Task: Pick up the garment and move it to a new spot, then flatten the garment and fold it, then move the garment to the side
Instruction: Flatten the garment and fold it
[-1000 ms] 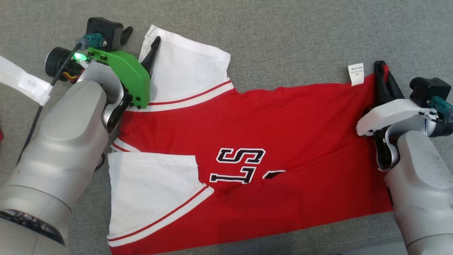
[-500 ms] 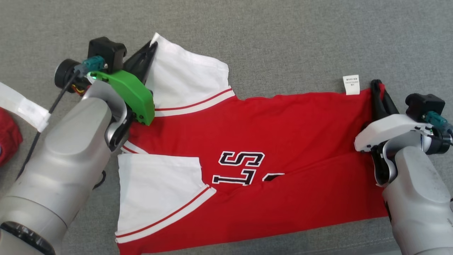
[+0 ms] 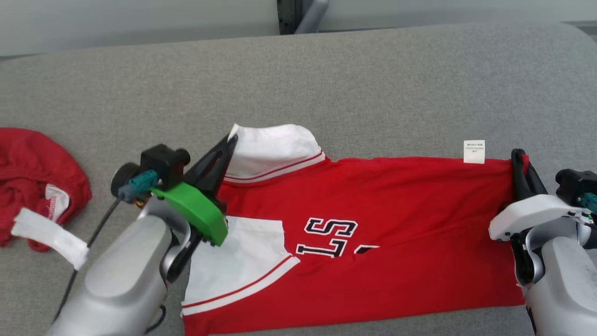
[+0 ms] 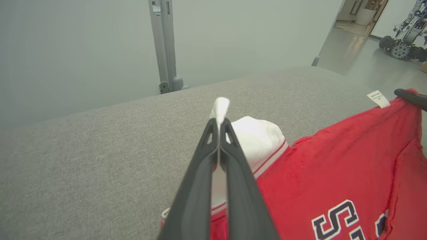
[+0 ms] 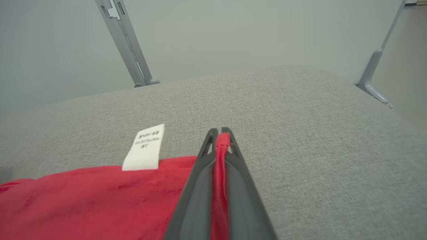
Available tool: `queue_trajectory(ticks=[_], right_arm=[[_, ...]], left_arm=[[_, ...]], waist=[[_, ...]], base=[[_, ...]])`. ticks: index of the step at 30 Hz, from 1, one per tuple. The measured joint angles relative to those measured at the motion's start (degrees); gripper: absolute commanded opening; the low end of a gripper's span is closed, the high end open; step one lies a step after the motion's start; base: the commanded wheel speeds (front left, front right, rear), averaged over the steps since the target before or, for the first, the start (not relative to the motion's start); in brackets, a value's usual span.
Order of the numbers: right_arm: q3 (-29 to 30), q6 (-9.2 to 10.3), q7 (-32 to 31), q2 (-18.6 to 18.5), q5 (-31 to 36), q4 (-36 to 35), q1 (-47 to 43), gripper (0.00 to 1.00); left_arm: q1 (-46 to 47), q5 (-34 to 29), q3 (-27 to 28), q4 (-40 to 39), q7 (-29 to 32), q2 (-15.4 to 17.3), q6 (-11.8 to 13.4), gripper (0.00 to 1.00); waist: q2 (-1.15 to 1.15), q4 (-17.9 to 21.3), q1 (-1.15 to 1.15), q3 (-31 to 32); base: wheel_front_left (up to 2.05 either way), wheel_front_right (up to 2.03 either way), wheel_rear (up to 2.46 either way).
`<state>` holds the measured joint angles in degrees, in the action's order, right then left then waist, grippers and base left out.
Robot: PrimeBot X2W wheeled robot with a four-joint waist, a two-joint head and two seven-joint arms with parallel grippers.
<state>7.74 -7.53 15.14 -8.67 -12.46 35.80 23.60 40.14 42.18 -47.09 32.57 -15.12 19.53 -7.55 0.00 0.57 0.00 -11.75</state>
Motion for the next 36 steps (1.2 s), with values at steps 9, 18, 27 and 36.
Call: queue_trajectory(ticks=[9,18,27,36], right_arm=[[0.21,0.00,0.00,-1.57,-2.00,-4.36,-5.40,0.00],[0.27,0.00,-0.01,-2.88,-3.10,-3.16,-8.28,0.00],[0.35,0.00,0.00,-2.79,-3.87,-1.83,-11.08,0.00],[0.85,0.00,-0.01,-2.30,-4.60,-1.31,-15.02,0.00]], left_arm=[[-15.63,-6.90,9.29,-9.44,-0.01,-1.14,0.00,0.00],[-26.48,-9.46,10.87,-15.26,0.00,-1.68,0.00,0.00],[-32.73,-8.92,10.40,-15.04,0.00,-2.78,0.00,0.00],[-36.92,-8.02,13.65,-14.21,0.00,-4.37,0.00,0.00]], waist=[[0.00,-2.22,0.00,5.76],[0.00,-4.32,0.00,7.96],[0.00,-5.62,0.00,10.17],[0.00,-4.96,0.00,11.74]], base=[[0.00,0.00,0.00],[0.00,0.00,0.00],[0.00,0.00,0.00],[0.00,0.00,0.00]])
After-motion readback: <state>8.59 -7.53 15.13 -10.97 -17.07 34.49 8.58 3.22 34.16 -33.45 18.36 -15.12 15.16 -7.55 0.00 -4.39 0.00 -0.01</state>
